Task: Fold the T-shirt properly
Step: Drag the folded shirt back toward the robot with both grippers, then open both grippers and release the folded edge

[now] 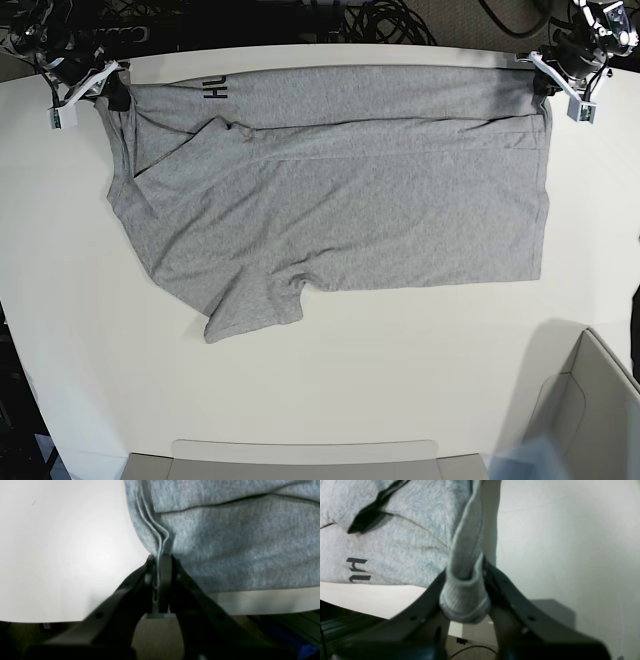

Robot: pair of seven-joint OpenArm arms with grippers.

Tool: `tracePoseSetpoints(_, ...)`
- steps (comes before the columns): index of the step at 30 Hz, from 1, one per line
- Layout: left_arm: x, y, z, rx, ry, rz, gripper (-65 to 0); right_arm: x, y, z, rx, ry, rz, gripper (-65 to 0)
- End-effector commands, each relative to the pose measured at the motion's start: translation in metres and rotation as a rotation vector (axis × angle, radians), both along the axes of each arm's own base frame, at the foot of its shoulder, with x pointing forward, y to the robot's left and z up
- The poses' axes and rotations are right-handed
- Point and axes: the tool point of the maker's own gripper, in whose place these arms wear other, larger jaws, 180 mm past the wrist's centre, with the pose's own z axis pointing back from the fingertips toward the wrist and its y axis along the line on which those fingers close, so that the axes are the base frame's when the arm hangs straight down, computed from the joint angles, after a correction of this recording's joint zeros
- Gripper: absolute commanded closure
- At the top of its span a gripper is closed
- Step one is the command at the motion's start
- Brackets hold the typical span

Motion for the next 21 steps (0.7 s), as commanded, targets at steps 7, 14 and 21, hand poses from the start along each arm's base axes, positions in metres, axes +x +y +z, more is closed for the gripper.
tracePoseSetpoints(7,-0.006,0.004,0.013,0.099,0.072,-0.068,-24.9,-0.022,0.003,-0.002,-0.119,0.131,0.068,-16.2)
tracePoseSetpoints(14,0.005,0.001,0.023,0.115,0.04,-0.091,-25.4,-0.009,0.018,0.018,-0.134,0.057,0.087,-22.1)
tracePoseSetpoints(21,0.022,-0.005,0.042,0.145,-0.023,-0.134,-25.6,-0.013,0.008,0.031,-0.173,0.042,0.07,-22.2)
